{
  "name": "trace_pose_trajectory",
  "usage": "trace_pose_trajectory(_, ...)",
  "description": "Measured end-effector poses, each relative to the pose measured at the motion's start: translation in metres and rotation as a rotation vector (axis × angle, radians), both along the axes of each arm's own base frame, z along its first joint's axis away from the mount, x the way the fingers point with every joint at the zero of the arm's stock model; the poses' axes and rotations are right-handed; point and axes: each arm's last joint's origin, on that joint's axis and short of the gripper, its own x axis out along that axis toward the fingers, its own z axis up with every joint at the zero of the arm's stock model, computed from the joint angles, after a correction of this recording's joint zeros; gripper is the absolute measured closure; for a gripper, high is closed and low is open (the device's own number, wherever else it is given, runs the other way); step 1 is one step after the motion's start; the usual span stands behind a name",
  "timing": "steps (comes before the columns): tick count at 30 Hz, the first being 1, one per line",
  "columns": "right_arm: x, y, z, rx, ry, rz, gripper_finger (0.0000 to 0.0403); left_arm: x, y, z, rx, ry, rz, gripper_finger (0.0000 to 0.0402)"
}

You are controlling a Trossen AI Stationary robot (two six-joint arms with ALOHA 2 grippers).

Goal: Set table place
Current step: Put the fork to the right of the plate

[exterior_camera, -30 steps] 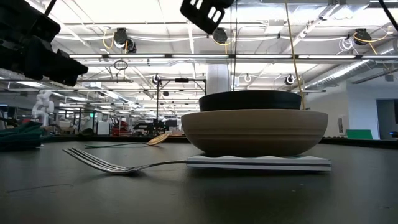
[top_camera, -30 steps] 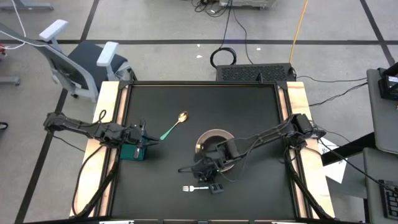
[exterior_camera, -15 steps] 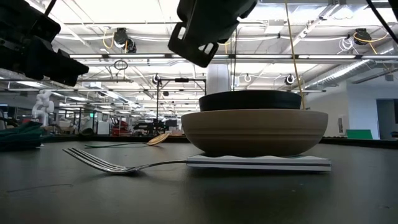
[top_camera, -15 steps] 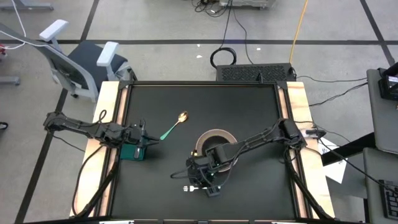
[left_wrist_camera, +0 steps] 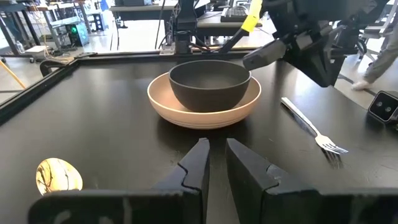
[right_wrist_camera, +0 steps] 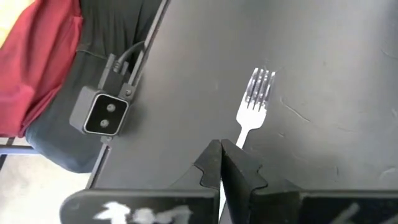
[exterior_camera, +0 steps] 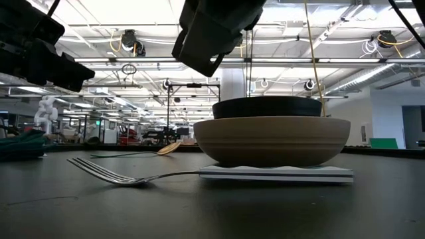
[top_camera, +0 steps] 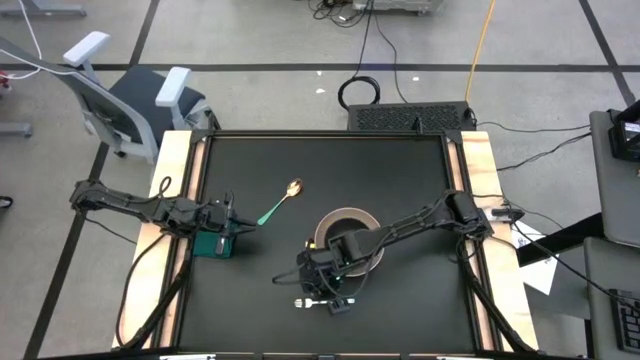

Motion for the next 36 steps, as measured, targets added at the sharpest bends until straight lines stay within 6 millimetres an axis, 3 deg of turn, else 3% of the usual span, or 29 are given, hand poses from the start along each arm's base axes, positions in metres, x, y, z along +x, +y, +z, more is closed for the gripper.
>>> trace_pose_trajectory(10, -0.0032, 0.0092, 0.0002, -0.010, -0.015, 0.044, 0.0399, 0.0000, 0.0000, 0.0002, 0.008, 0.000, -0.001, 0.0344)
trace_pose_trajectory(25, 0.0010, 0.0092, 0.0021, -0.036, -0.072, 0.018, 0.0292, -0.0002, 0.0000, -0.0003, 0.015, 0.009, -0.002, 0.0344)
trace_pose_trajectory(36, 0.0022, 0.0092, -0.0003, -0.042, -0.068, -0.002, 0.0287, -0.0002, 0.0000, -0.0004, 0.015, 0.010, -0.003, 0.0344)
